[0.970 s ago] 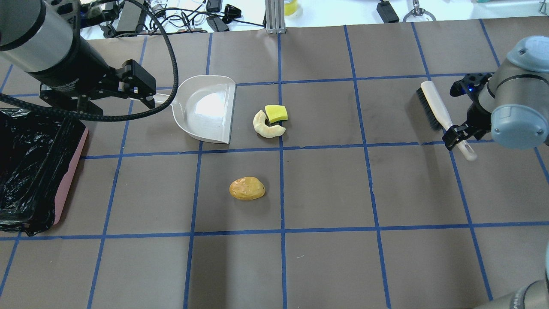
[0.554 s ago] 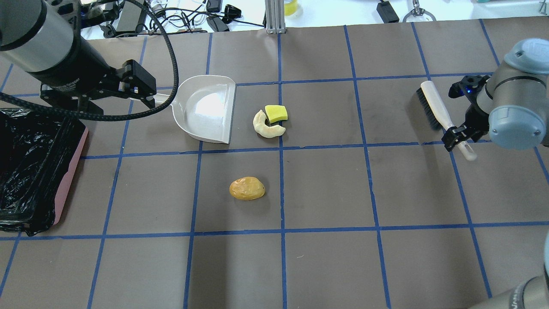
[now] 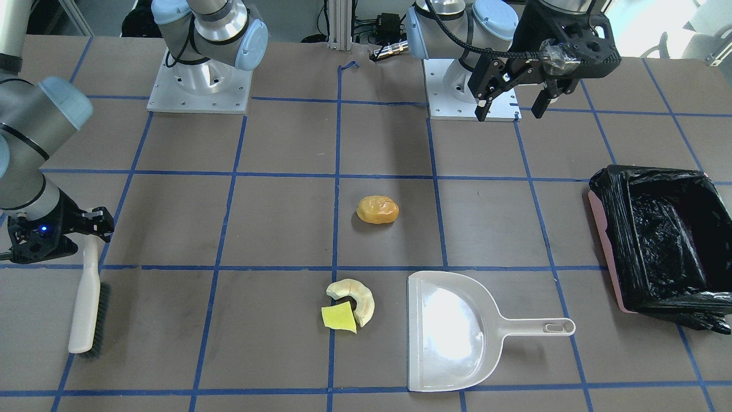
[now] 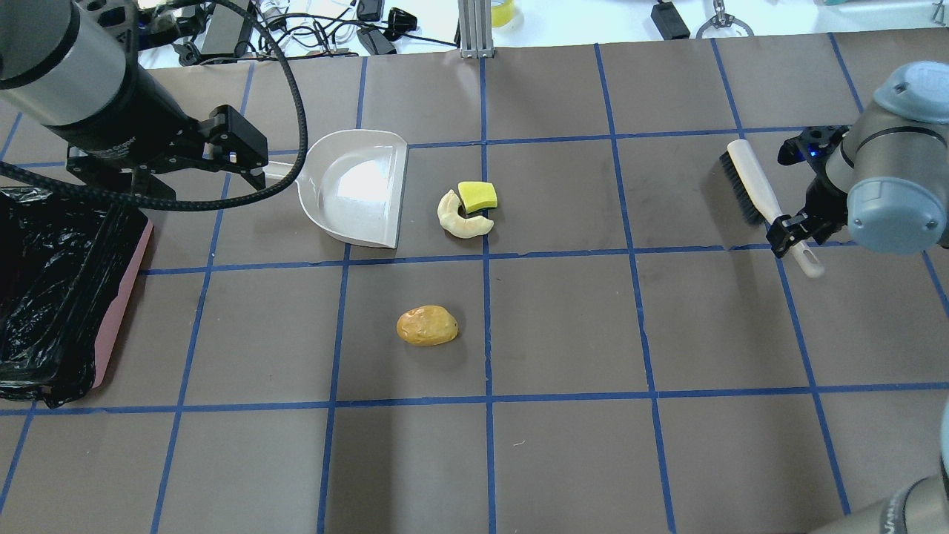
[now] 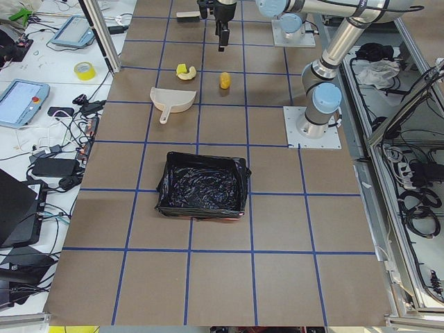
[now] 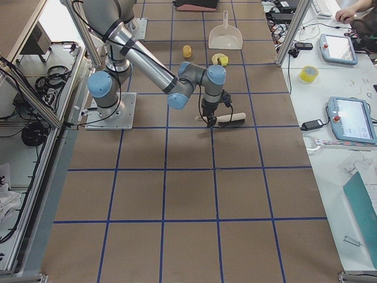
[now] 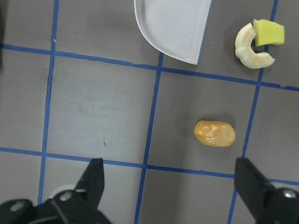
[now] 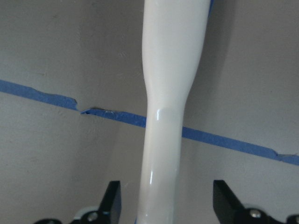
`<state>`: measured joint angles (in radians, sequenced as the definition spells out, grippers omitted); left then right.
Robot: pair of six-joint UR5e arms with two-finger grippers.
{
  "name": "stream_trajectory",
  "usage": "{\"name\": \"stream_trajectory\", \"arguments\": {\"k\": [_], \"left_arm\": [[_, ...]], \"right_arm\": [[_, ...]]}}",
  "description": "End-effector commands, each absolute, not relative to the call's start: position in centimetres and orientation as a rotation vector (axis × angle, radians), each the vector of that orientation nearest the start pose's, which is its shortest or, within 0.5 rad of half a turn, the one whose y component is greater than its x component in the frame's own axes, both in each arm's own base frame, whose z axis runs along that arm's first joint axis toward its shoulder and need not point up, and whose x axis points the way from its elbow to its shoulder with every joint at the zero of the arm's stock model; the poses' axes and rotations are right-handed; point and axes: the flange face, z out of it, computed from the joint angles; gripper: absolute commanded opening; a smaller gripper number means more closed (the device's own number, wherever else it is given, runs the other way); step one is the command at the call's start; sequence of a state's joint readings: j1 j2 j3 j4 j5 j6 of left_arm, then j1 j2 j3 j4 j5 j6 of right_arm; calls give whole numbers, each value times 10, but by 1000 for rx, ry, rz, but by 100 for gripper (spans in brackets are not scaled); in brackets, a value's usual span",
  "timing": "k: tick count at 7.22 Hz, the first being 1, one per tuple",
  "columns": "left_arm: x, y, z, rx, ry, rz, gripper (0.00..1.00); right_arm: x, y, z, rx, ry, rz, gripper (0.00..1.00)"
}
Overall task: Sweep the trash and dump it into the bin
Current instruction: 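Grasp the brush handle with the right gripper and lift it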
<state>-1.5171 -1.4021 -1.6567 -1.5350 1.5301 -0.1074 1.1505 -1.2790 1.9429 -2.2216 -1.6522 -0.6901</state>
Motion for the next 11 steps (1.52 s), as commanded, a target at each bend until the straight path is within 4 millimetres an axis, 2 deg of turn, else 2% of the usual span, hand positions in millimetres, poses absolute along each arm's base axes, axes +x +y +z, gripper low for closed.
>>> {"name": "stream_trajectory", "arguments": {"k": [1, 2, 3, 4, 5, 6, 7, 8, 9, 10, 11], "left_arm": [[-114, -437, 527, -252, 3169, -186, 100], [-114, -437, 527, -254, 3169, -186, 100], [-114, -437, 527, -252, 3169, -186, 100], [-114, -436, 527, -252, 3169, -186, 100], [-114, -436, 527, -252, 3169, -186, 100], [-114, -434, 528, -252, 3168, -179, 100], [-112, -436, 526, -238, 3168, -170, 100], [-104, -444, 521, -52, 3168, -164, 100], [-80, -457, 511, 212, 3145, -142, 100], [-36, -482, 488, 459, 3117, -102, 100], [-10, -521, 448, 923, 2978, -142, 100]], "right_arm": [[-102, -534, 228, -430, 3174, 91, 39], [-102, -534, 229, -430, 3173, 93, 17], [-101, -532, 229, -429, 3164, 110, 0], [-98, -533, 230, -425, 3137, 96, 0], [-99, -537, 240, -418, 3144, 82, 0], [-98, -543, 262, -301, 3136, 137, 0], [-87, -545, 296, -153, 3092, 194, 0], [-68, -551, 309, -101, 3064, 213, 0], [-35, -553, 307, -67, 3080, 235, 0], [3, -554, 307, -88, 3095, 241, 0], [32, -559, 306, -73, 3113, 221, 0]]}}
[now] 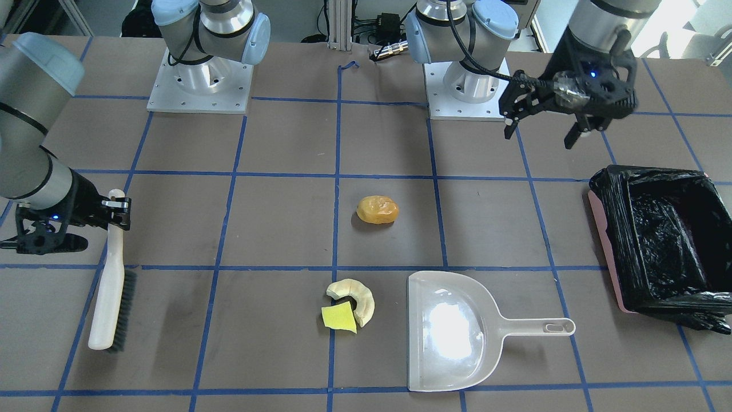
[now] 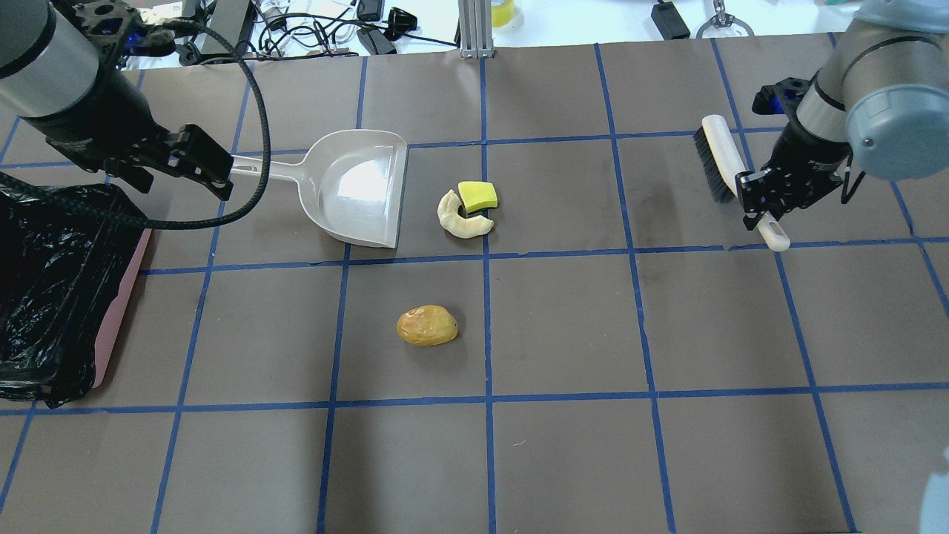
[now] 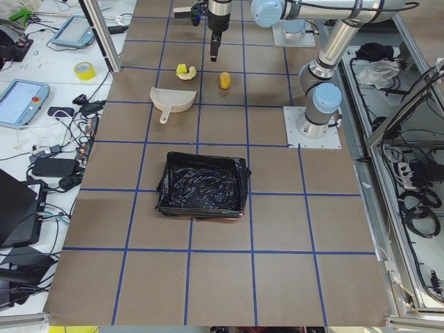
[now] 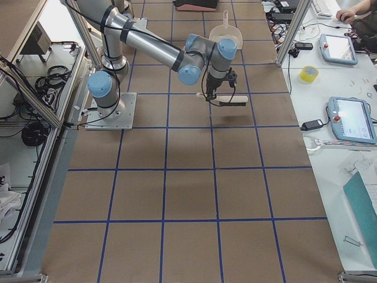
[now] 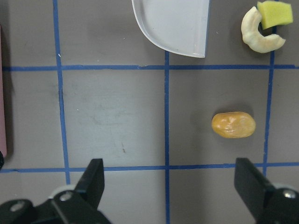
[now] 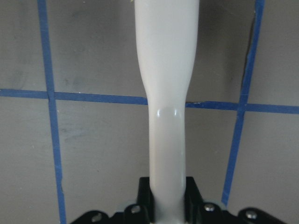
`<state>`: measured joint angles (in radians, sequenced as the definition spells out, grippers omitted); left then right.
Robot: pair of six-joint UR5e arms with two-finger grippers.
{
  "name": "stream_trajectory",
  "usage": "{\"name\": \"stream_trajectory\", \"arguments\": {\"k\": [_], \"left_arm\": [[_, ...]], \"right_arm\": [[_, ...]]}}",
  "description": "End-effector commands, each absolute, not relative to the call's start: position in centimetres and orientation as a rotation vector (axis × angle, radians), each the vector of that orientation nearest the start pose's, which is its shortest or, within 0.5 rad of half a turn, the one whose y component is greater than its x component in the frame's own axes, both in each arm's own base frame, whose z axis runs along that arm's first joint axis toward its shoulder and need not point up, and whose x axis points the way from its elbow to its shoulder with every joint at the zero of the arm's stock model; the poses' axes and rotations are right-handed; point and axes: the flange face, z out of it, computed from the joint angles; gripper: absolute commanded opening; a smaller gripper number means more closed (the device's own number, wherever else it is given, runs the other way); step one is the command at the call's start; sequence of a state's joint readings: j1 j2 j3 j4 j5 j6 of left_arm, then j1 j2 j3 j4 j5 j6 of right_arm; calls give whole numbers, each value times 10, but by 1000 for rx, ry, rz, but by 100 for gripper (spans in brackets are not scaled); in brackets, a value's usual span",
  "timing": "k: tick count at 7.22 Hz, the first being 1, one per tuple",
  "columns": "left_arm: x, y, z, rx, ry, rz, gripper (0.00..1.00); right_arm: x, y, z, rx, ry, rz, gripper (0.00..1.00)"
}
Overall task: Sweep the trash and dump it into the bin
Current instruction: 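Grasp the white dustpan handle with left gripper while right carries brush forward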
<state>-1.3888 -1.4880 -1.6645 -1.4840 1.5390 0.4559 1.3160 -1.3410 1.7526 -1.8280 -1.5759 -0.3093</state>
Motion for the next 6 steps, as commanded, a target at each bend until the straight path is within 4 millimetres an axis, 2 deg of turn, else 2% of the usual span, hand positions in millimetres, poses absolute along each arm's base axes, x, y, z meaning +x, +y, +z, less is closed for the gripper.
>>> {"name": "stream_trajectory", "arguments": {"k": [1, 2, 4, 5, 6], "left_arm": [[1, -561, 404, 1274, 2790, -202, 100], [8, -594, 362, 1543, 2614, -215, 100], [20, -635, 296, 1999, 2262, -176, 100], [23, -648, 278, 2116, 2173, -150, 100], [25, -657, 265, 2149, 2156, -138, 100]], "right_arm": [[46, -562, 303, -102, 3122, 205, 0], [50, -561, 301, -103, 3110, 210, 0], [52, -559, 298, -58, 3127, 230, 0], [76, -561, 291, -55, 3132, 240, 0], [115, -560, 295, -103, 3149, 172, 0]]}}
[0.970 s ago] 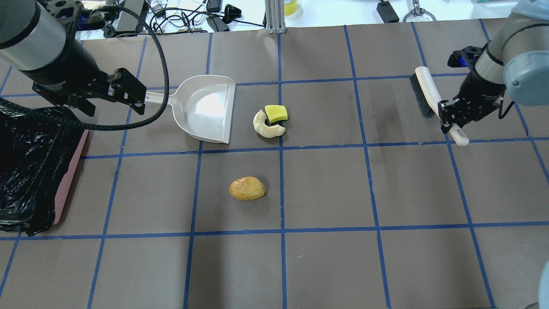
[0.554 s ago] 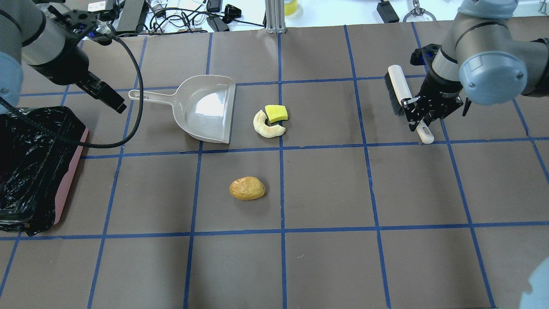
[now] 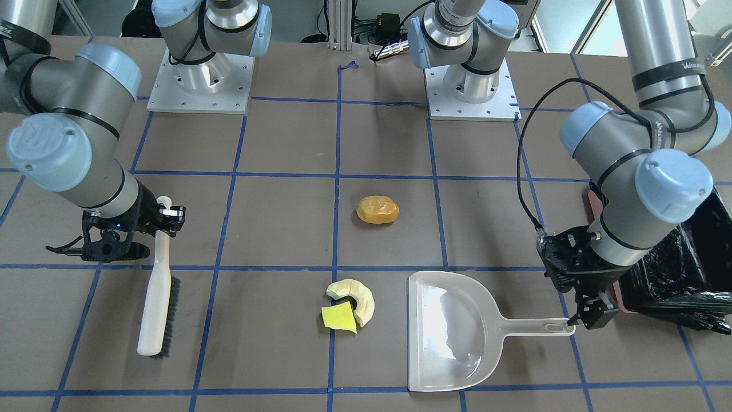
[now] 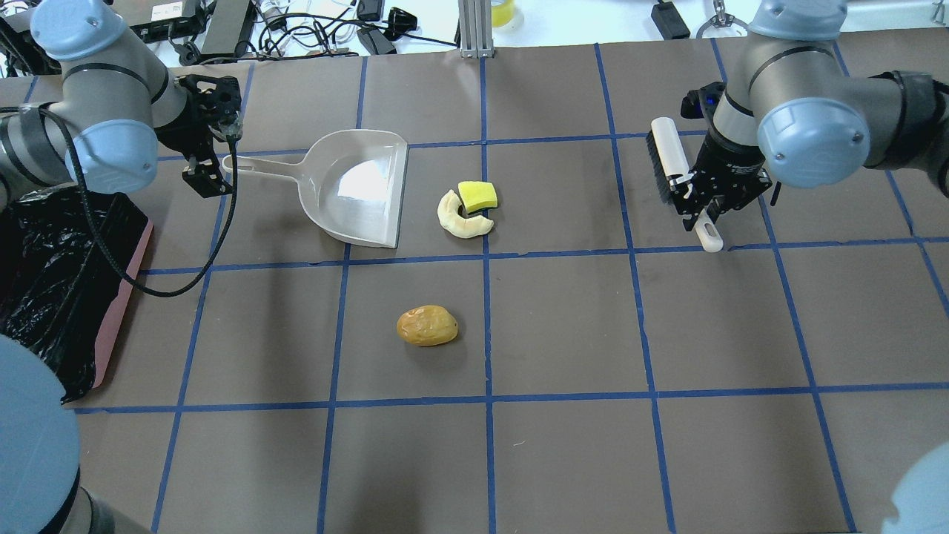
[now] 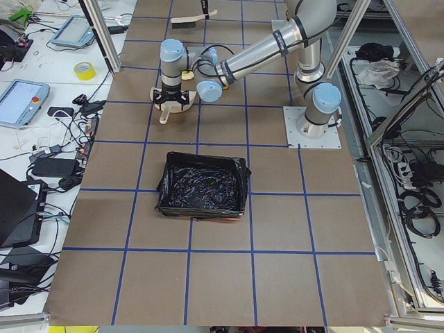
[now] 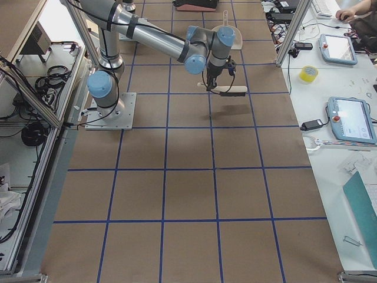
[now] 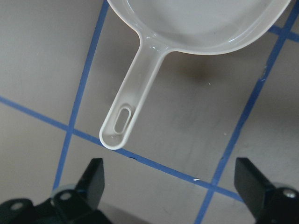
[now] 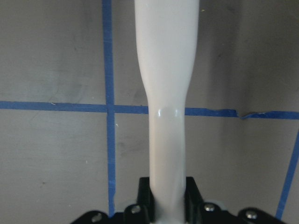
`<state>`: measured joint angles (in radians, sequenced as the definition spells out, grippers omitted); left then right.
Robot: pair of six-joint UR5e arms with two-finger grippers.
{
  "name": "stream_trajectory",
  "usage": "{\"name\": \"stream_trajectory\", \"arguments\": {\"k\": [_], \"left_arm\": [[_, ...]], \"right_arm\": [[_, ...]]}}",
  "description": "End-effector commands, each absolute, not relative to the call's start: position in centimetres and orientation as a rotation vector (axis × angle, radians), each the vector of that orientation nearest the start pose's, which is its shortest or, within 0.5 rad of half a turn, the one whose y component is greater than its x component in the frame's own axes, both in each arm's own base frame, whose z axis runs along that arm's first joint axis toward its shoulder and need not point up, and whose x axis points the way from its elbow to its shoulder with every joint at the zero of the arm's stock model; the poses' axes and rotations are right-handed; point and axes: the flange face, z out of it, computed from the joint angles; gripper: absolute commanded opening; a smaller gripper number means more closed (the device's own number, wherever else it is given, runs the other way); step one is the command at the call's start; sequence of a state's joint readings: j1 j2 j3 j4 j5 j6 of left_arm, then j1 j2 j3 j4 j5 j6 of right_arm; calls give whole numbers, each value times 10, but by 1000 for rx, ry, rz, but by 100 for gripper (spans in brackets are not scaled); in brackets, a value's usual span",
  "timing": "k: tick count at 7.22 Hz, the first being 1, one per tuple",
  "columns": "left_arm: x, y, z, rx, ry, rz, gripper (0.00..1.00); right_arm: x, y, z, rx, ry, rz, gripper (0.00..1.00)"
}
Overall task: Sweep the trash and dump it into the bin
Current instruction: 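Grasp the white dustpan handle with left gripper while right carries brush forward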
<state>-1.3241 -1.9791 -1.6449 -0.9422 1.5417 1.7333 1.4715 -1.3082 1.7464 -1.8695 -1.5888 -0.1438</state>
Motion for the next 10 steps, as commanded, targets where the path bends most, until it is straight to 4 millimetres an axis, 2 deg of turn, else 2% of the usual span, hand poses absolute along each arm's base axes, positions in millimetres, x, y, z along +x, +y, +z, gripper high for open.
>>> {"name": "stream_trajectory", "arguments": {"k": [1, 3, 6, 8, 9, 10], "left_arm": [[25, -661, 250, 2165, 2169, -121, 100], [26, -665, 228, 2183, 2191, -96, 100], [26, -678, 232, 2155, 2202, -115, 100], [7, -679, 229, 2103, 2274, -127, 100], [5, -679, 227, 2110, 2271, -124, 91], [3, -679, 227, 2111, 2269, -122, 86]], "right_arm": [[140, -555, 295, -86, 3153, 163, 0], [169, -548, 294, -66, 3146, 171, 0], [213, -544, 291, 65, 3146, 169, 0], [262, -548, 278, 98, 3145, 171, 0], [280, -545, 269, 148, 3106, 204, 0], [290, -546, 262, 148, 3096, 173, 0]]}}
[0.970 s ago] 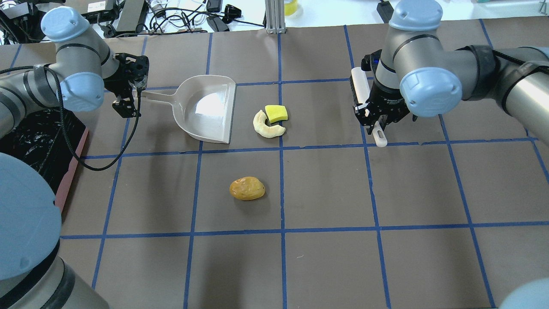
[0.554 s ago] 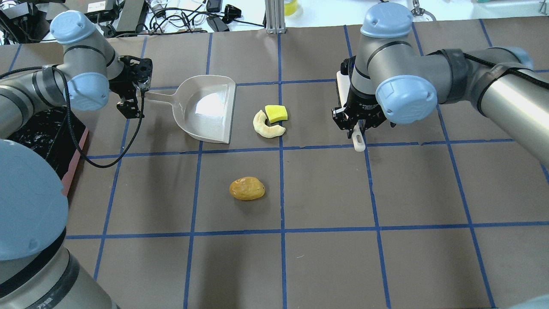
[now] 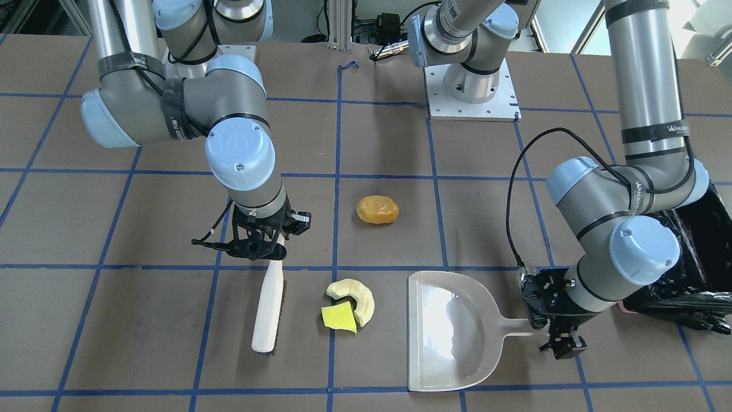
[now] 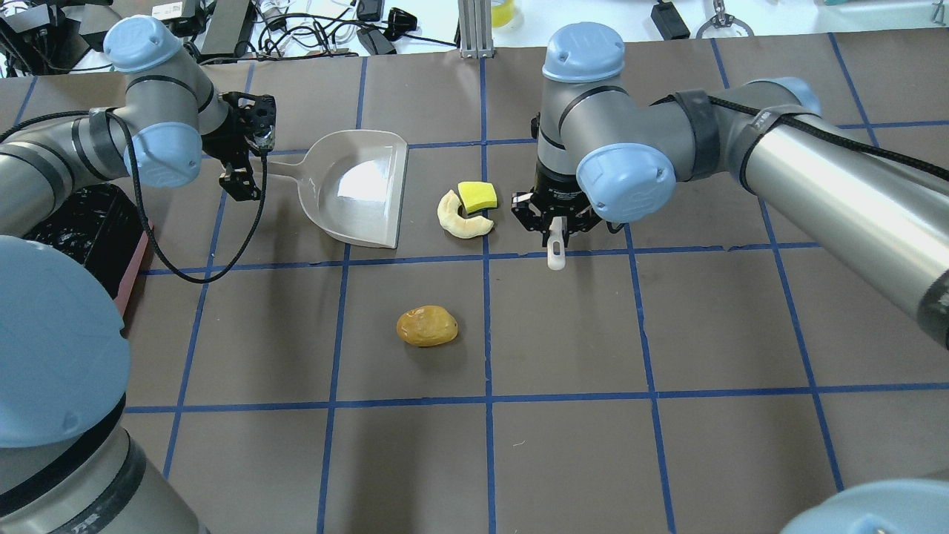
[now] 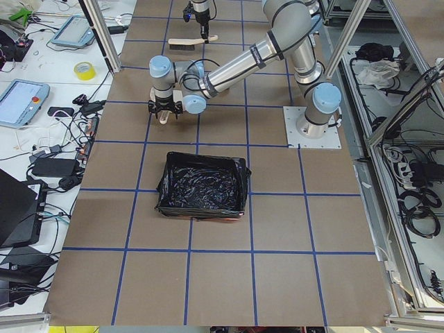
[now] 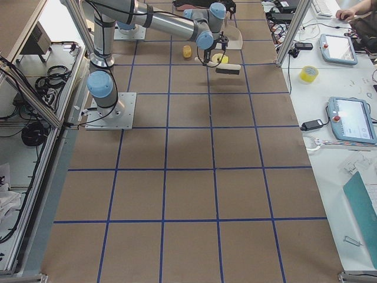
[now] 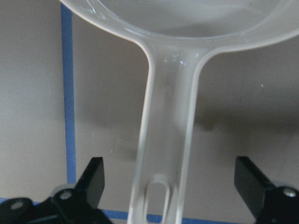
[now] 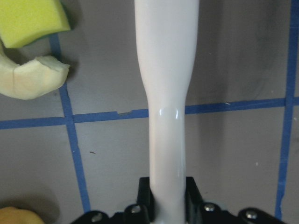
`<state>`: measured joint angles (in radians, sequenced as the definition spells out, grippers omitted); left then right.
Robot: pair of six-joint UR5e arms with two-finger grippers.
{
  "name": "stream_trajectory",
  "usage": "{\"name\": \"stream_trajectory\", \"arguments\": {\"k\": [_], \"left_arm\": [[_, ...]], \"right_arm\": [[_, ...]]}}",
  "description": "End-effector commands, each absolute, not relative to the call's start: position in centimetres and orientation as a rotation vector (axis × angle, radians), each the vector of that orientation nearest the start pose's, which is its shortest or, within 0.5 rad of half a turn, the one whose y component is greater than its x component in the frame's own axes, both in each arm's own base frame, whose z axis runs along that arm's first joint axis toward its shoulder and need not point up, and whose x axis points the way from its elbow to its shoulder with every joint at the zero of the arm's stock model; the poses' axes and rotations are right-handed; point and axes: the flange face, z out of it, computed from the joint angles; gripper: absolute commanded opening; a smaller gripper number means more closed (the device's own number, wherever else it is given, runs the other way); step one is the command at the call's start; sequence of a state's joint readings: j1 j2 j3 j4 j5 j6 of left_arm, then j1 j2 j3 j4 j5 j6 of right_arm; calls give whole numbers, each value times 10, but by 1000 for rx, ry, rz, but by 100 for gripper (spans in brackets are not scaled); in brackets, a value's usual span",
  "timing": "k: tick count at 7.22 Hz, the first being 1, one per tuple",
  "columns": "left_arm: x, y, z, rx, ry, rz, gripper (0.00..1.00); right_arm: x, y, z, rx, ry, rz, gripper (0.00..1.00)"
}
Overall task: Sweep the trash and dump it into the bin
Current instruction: 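Sweep the sponge and peel into the dustpan with the right-held brush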
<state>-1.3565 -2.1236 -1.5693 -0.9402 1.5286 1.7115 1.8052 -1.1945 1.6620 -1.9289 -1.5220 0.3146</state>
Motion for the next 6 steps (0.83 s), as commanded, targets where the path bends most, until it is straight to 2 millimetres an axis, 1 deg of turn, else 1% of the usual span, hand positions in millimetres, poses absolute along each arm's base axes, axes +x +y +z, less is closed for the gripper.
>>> {"name": "stream_trajectory", "arguments": {"k": [1, 2, 3, 5, 6], "left_arm": [[3, -678, 227, 2120, 2254, -121, 64], [3, -679, 229, 2116, 2247, -118, 28], [3, -679, 229, 2116, 2247, -118, 15], [3, -679, 228, 2116, 2247, -118, 5], [3, -678, 228, 2120, 2241, -116, 5]], "right_arm": [[297, -542, 253, 153, 3100, 192, 0], [300, -540, 252, 182, 3101, 197, 0], [299, -539, 250, 187, 3103, 209, 0], [314, -529, 247, 243, 3108, 227, 0], [321, -523, 245, 265, 3111, 239, 0]]}}
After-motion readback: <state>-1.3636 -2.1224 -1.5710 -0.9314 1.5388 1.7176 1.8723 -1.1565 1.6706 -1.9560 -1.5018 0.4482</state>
